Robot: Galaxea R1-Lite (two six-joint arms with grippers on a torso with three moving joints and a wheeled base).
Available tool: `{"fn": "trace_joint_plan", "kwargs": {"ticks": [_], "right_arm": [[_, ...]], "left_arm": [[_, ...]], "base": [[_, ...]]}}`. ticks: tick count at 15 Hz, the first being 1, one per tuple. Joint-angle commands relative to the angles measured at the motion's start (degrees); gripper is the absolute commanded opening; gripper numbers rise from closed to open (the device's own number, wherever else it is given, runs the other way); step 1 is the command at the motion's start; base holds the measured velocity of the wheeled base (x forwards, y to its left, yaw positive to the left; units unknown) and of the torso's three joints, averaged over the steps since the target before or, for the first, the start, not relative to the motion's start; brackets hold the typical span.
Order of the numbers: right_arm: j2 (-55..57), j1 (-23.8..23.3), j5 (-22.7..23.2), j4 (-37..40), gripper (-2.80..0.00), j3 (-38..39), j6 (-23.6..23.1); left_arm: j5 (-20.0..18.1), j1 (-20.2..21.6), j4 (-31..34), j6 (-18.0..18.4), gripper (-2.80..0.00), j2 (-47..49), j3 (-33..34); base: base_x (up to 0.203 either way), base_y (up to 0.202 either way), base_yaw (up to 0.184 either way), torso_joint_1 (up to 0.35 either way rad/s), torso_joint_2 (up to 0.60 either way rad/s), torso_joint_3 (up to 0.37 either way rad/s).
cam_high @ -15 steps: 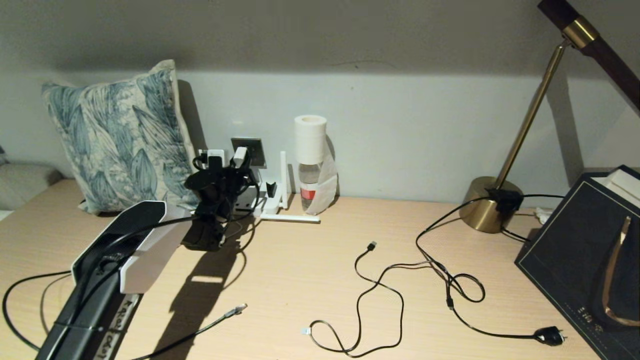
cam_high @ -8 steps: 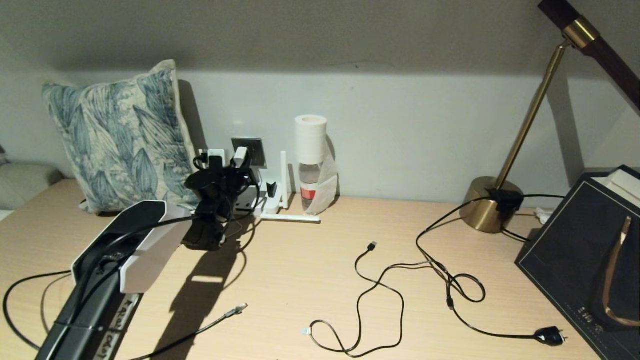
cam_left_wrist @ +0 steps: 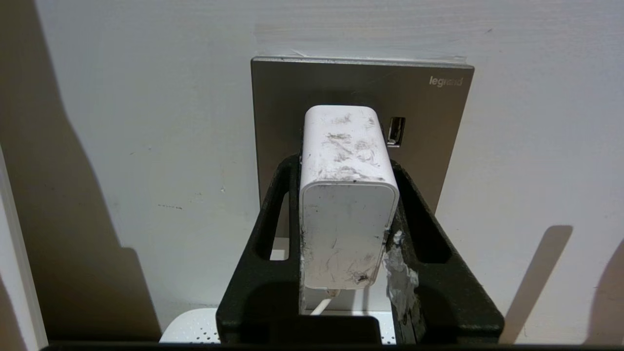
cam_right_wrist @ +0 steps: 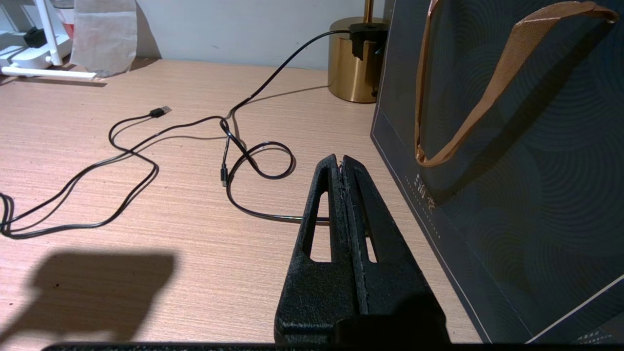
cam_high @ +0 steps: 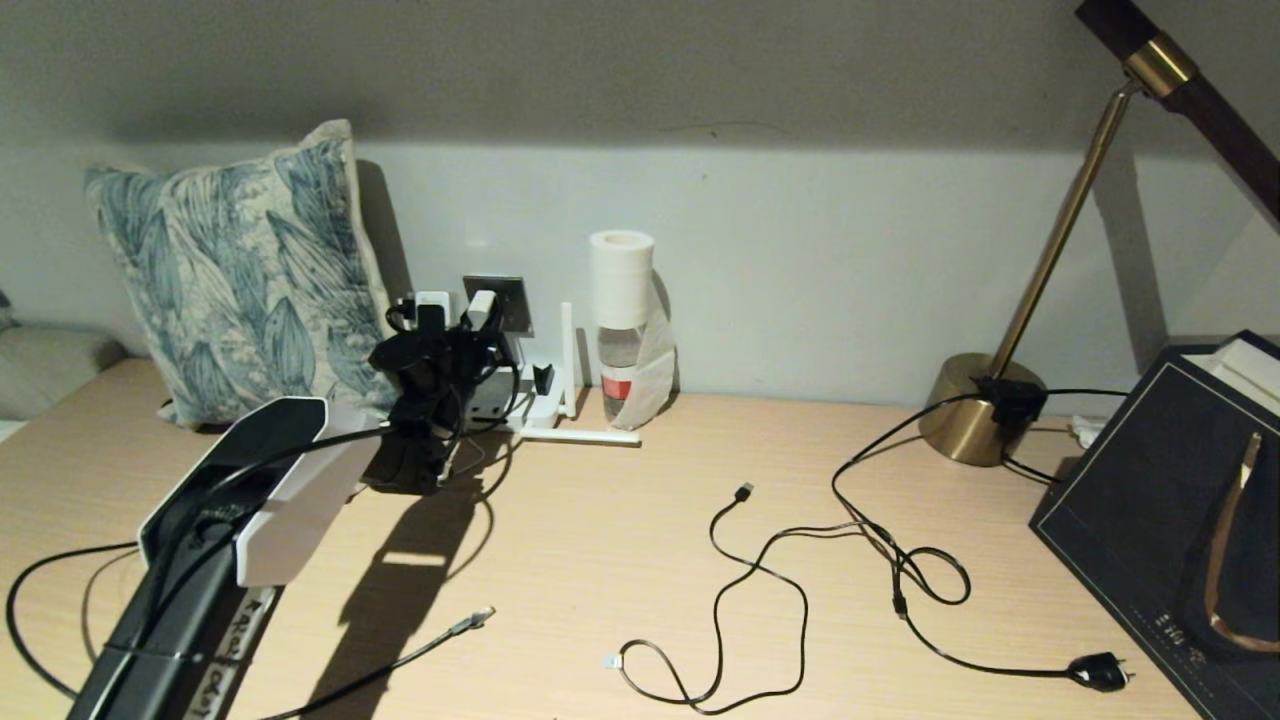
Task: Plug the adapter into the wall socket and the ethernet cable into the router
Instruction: Plug plug into socket
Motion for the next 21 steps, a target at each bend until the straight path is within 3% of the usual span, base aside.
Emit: {"fn": "trace_joint_plan", "kwargs": {"ticks": [1, 21], "right_arm": [[0.0, 0.0, 0.0, 0.0, -2.8, 1.5, 0.0], [0.0, 0.0, 0.0, 0.0, -2.8, 1.5, 0.0]], "left_arm": [[0.1, 0.0, 0.0, 0.0, -2.8, -0.4, -0.1], [2.0, -0.5, 3.4, 0.2, -2.8, 0.4, -1.4]], "base": [[0.0, 0.0, 0.0, 0.0, 0.0, 0.0], [0.0, 0.0, 0.0, 0.0, 0.0, 0.0]]}}
